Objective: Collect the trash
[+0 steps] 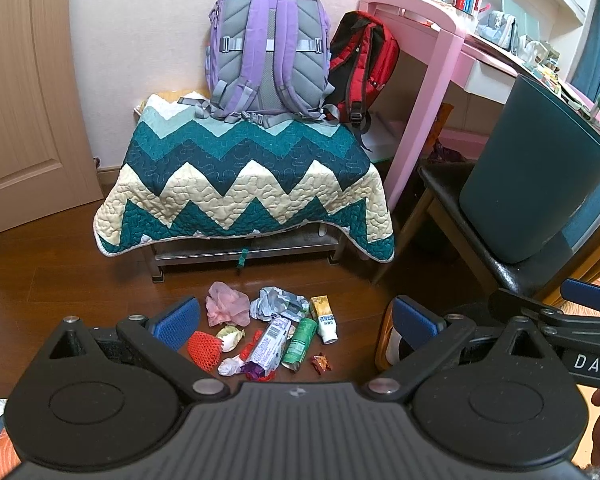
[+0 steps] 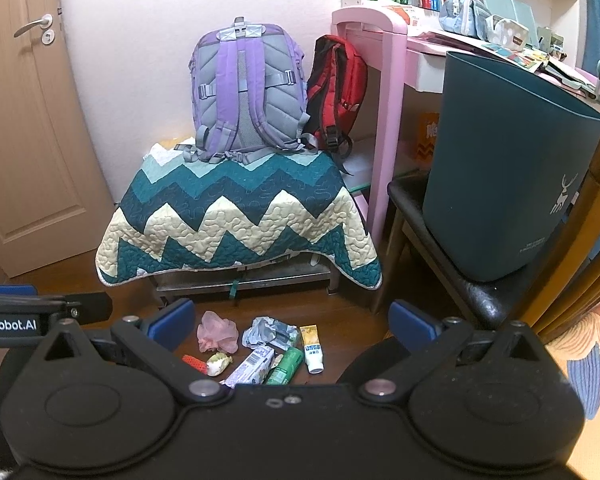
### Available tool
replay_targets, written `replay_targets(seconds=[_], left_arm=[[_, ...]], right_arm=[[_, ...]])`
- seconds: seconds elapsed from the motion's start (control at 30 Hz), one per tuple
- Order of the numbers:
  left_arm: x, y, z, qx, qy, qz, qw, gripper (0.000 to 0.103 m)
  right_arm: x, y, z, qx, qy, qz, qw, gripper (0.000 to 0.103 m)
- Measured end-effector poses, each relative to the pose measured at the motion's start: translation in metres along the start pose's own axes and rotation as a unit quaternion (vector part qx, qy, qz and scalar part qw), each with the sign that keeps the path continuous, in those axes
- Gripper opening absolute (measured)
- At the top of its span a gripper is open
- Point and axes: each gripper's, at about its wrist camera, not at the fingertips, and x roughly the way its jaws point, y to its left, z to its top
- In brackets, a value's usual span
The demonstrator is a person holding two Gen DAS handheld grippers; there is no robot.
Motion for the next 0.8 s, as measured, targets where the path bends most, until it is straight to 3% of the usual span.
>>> replay_targets(seconds=[0.8], left_arm=[[0.0006,0.0000,-0.0016,-0.001,0.001,0.000,1.0000,0.103]], right_arm=[[0.0015,0.0001,-0.0001,0.000,0.001,0.000,1.000,0.103]])
